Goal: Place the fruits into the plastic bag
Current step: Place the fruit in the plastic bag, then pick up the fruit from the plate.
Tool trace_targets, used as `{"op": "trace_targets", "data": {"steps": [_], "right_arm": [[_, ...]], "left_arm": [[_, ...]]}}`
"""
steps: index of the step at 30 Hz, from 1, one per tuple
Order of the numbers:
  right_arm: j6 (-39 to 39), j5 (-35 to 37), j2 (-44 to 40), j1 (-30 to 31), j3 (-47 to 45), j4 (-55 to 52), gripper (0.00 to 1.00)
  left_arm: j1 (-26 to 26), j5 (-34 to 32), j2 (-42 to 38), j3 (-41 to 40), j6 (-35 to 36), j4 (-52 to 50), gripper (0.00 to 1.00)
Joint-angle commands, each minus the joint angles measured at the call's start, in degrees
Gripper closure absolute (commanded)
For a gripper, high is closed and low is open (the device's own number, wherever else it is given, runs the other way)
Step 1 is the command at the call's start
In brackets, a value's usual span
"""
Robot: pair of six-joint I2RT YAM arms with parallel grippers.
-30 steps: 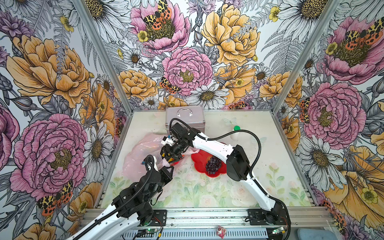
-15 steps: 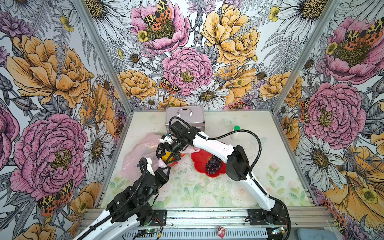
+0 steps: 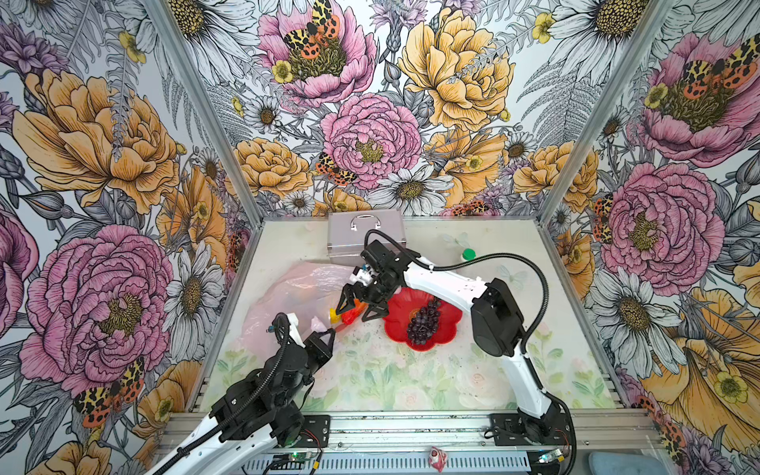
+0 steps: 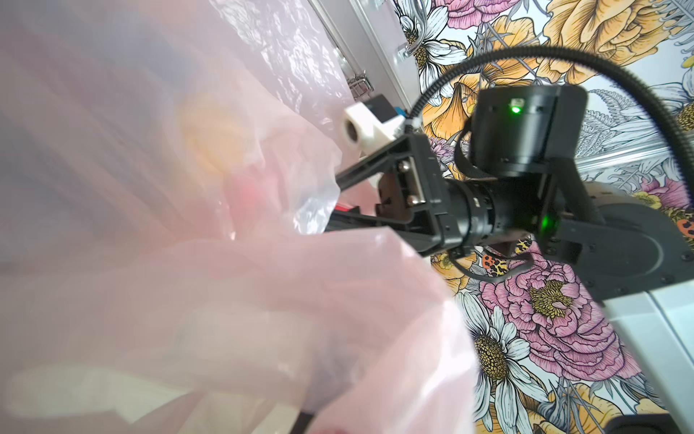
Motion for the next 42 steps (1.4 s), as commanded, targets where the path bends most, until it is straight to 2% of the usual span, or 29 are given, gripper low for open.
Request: {"op": "trace_targets", "data": {"steps": [1, 8, 11, 15, 20, 29, 40, 42], "right_arm": [[-2.21, 8.67, -9.73, -2.30, -5.14, 0.91, 0.00], [4.12, 21.43, -26.28, -8.99, -24.38, 1.04, 0.01], [5.68, 20.61, -29.92, -13.39, -31.96, 1.02, 0.01], [4.92, 18.93, -30.01, -16.23, -37.11, 1.02, 0.00], [3.56, 19.35, -26.42, -16.65, -38.29, 1.18, 0.01], [3.18, 17.14, -17.07, -16.24, -34.30, 2.22, 0.03], [3.50, 15.49, -10.56, -12.49, -31.78, 4.35, 0.04], [3.66, 15.35, -9.60, -12.02, -31.10, 4.84, 0.07]], "left_arm": [[0.49, -1.87, -0.47, -0.81, -0.87, -0.64, 1.00], [1.18, -1.59, 0.27, -0.91, -0.79, 0.35, 1.00], [1.18, -1.35, 0.61, -1.00, -0.81, 0.68, 1.00], [1.09, -1.26, 0.55, -1.17, -1.00, 0.92, 1.00], [0.67, -1.65, 0.64, -0.72, -1.03, 0.87, 1.00], [-1.76, -4.00, 3.00, 0.21, -2.16, 0.92, 1.00], [-2.69, -5.16, 4.59, 1.11, -2.36, 0.92, 1.00], [-2.73, -5.16, 4.67, 1.08, -2.51, 0.92, 1.00]]}}
